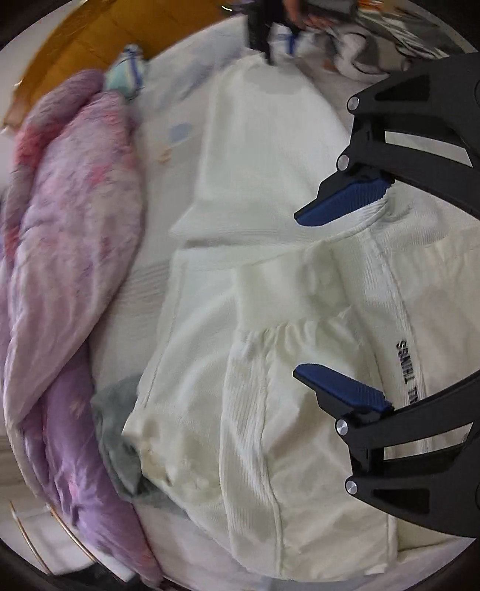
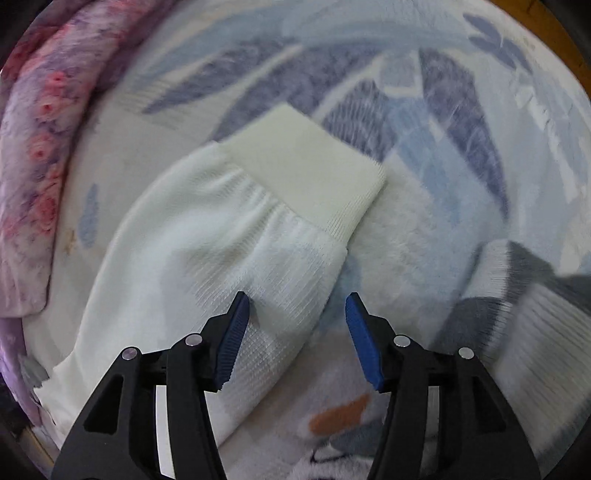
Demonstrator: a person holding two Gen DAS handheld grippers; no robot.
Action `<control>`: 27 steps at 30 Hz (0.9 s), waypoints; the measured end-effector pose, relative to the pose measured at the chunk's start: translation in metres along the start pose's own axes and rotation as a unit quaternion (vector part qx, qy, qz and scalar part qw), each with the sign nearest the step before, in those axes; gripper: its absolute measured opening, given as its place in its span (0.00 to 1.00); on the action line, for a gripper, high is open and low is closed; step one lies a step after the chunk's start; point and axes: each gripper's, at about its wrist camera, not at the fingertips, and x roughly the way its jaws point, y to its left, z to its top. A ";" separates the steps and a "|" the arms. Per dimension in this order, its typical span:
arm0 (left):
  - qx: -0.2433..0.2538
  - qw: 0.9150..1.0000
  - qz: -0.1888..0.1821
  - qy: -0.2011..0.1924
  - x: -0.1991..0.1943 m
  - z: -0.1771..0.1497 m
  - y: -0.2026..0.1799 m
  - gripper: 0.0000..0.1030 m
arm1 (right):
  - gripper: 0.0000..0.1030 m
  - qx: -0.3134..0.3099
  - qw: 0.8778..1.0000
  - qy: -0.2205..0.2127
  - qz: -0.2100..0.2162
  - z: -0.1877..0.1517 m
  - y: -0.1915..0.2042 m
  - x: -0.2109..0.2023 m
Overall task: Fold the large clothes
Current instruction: 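Lay the sleeves across the jacket body and open both tools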
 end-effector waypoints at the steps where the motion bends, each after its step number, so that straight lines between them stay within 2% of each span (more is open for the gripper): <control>1: -0.012 1.000 0.002 -0.006 -0.005 0.003 0.006 0.76 | 0.50 0.003 1.000 -0.003 0.003 0.000 -0.001 0.003; 2: -0.023 1.000 0.003 -0.008 -0.007 0.006 0.011 0.79 | 0.50 0.004 1.000 -0.011 0.006 0.000 -0.002 0.004; 4: -0.039 0.999 0.035 0.009 0.000 0.012 0.024 0.79 | 0.39 0.000 0.999 -0.030 0.022 -0.002 -0.001 0.000; 5: -0.047 0.998 0.045 0.011 0.004 0.012 0.031 0.79 | 0.26 -0.002 0.999 -0.035 0.028 -0.003 -0.001 -0.001; 6: -0.058 0.997 0.054 0.017 0.013 0.013 0.039 0.79 | 0.20 -0.004 0.999 -0.043 0.028 -0.004 0.000 -0.001; 8: -0.056 0.995 0.065 0.055 0.034 0.012 0.044 0.79 | 0.07 -0.007 0.998 -0.053 0.045 -0.007 -0.001 -0.005; 9: -0.044 0.993 0.069 0.082 0.053 0.009 0.043 0.79 | 0.05 -0.009 0.997 -0.062 0.051 -0.009 0.000 -0.009; 11: -0.025 0.991 0.078 0.110 0.075 0.003 0.039 0.78 | 0.04 -0.016 0.994 -0.086 0.058 -0.015 0.003 -0.021; 13: -0.022 0.990 0.076 0.116 0.085 0.000 0.037 0.78 | 0.04 -0.032 0.992 -0.111 0.050 -0.026 0.011 -0.035; 18: -0.045 0.990 0.039 0.128 0.088 0.002 0.047 0.78 | 0.04 -0.089 0.976 -0.189 0.062 -0.069 0.046 -0.089; 20: -0.054 0.992 0.004 0.118 0.072 0.005 0.056 0.79 | 0.03 -0.116 0.967 -0.215 0.073 -0.081 0.066 -0.112; 23: -0.071 0.994 -0.024 0.085 0.035 0.008 0.077 0.79 | 0.03 -0.173 0.948 -0.248 0.095 -0.116 0.110 -0.149; 27: -0.090 0.994 -0.020 0.052 -0.009 0.009 0.119 0.79 | 0.03 -0.233 0.926 -0.259 0.143 -0.172 0.175 -0.186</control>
